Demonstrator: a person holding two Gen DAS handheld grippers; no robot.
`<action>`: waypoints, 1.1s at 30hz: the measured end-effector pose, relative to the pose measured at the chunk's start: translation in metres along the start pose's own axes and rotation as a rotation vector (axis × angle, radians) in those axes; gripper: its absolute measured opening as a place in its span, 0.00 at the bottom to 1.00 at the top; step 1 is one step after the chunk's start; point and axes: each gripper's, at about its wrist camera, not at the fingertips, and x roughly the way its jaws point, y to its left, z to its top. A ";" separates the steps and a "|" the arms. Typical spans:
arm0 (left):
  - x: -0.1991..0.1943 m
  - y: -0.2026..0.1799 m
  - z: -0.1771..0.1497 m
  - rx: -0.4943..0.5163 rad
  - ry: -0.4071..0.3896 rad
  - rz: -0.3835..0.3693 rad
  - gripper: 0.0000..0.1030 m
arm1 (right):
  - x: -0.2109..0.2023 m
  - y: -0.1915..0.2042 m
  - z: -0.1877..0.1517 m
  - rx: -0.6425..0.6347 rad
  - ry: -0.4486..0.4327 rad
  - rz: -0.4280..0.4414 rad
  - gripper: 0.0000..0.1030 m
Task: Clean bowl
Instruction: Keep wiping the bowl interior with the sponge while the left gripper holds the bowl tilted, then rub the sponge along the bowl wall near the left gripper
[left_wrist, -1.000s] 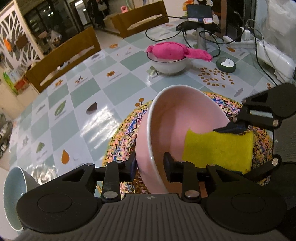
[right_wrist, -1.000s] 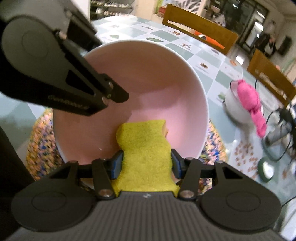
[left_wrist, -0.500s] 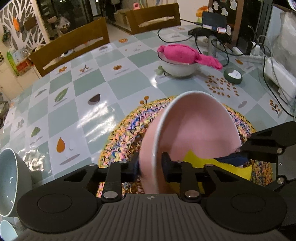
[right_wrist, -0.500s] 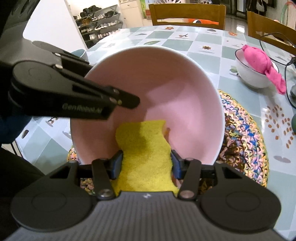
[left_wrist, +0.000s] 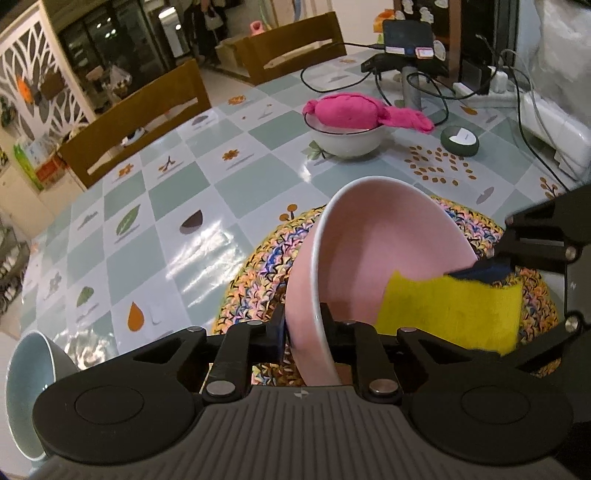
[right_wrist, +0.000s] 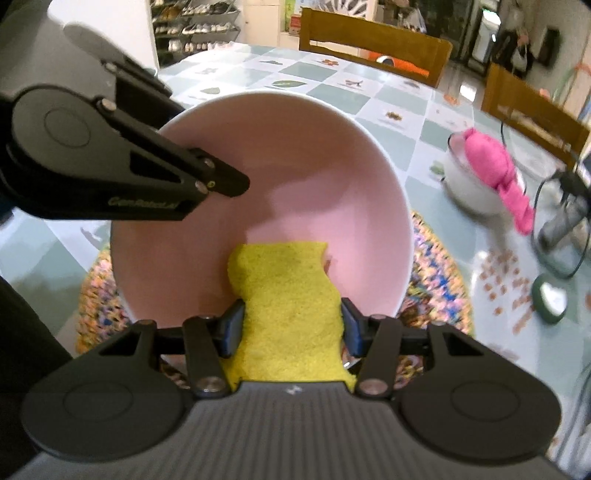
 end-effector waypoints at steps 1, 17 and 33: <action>0.000 -0.001 0.000 0.008 -0.002 0.002 0.17 | 0.000 0.001 0.001 -0.030 -0.002 -0.022 0.51; 0.002 -0.001 0.006 0.041 -0.007 -0.007 0.18 | 0.005 0.006 0.003 -0.407 -0.084 -0.221 0.54; 0.005 0.000 0.012 0.035 0.006 -0.014 0.18 | -0.011 -0.015 0.006 -0.206 -0.128 -0.083 0.72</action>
